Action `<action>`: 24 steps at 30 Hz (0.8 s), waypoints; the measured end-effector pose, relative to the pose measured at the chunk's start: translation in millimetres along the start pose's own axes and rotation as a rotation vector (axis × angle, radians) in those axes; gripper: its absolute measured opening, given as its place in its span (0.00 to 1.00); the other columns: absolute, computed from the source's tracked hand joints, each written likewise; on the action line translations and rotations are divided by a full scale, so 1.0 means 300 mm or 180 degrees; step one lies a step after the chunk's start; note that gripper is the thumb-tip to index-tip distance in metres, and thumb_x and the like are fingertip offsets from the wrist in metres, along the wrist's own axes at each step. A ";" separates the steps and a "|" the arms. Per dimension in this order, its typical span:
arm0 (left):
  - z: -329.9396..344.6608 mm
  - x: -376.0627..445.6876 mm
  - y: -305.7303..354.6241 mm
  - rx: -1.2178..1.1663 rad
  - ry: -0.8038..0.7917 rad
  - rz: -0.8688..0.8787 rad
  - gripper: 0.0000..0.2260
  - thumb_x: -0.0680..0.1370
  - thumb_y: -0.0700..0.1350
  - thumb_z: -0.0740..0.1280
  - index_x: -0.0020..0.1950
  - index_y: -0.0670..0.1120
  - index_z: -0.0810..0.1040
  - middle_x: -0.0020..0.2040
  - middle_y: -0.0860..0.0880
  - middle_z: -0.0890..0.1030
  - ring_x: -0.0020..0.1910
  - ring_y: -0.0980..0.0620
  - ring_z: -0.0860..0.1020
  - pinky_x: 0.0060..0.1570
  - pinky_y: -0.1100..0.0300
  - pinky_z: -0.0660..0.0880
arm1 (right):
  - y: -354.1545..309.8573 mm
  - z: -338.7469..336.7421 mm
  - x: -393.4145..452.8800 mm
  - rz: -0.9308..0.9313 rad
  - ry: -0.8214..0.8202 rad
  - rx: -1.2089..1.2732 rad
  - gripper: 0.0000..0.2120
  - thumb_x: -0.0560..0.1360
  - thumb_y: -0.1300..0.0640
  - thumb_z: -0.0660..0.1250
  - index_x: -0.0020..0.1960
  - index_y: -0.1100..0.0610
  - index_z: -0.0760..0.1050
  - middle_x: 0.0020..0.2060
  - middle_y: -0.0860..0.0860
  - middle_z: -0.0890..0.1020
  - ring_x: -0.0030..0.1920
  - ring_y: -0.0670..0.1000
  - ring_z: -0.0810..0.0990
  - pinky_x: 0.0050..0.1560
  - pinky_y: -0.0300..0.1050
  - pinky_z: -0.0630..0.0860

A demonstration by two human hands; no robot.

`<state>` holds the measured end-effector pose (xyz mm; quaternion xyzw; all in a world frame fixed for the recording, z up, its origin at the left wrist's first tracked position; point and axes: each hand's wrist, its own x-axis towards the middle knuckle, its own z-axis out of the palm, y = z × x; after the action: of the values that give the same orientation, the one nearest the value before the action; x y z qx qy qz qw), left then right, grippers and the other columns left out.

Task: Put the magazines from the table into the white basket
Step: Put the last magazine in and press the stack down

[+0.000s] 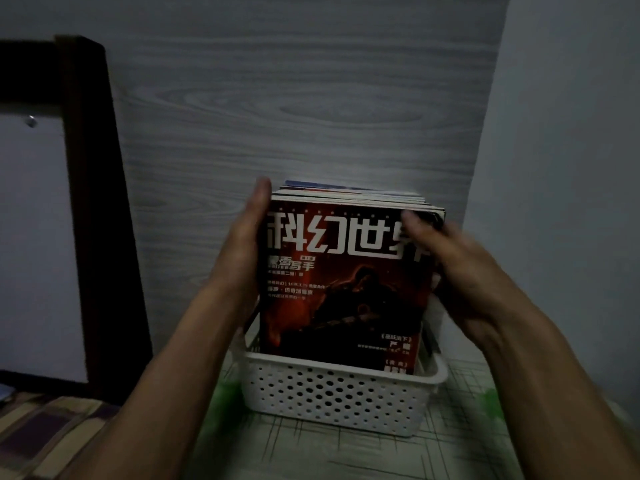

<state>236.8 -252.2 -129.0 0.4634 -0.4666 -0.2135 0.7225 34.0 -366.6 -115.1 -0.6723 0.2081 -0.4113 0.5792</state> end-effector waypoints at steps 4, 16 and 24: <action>0.078 0.046 0.082 0.2530 0.0733 0.1088 0.29 0.77 0.66 0.52 0.76 0.57 0.64 0.78 0.55 0.63 0.75 0.61 0.59 0.70 0.57 0.60 | -0.071 0.088 -0.019 -0.1306 0.0884 -0.1825 0.36 0.72 0.29 0.60 0.77 0.39 0.57 0.78 0.41 0.57 0.74 0.41 0.60 0.70 0.49 0.64; 0.081 0.202 0.182 0.4755 -0.0661 0.0031 0.26 0.80 0.61 0.49 0.73 0.50 0.64 0.70 0.41 0.73 0.59 0.44 0.75 0.50 0.51 0.68 | -0.198 0.146 0.124 -0.1177 0.0174 -0.4337 0.15 0.79 0.52 0.54 0.54 0.57 0.76 0.54 0.55 0.77 0.48 0.55 0.75 0.43 0.47 0.67; 0.077 0.258 0.205 0.4739 -0.0971 -0.0121 0.21 0.80 0.63 0.51 0.53 0.49 0.73 0.52 0.47 0.77 0.44 0.51 0.74 0.40 0.55 0.67 | -0.161 0.131 0.187 -0.0841 0.0019 -0.4439 0.23 0.79 0.44 0.45 0.63 0.50 0.72 0.55 0.53 0.80 0.44 0.52 0.75 0.42 0.48 0.65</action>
<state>245.7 -290.8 -35.6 0.8019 -0.5741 0.0836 0.1427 88.1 -373.5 -51.3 -0.9049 0.3413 -0.2508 -0.0416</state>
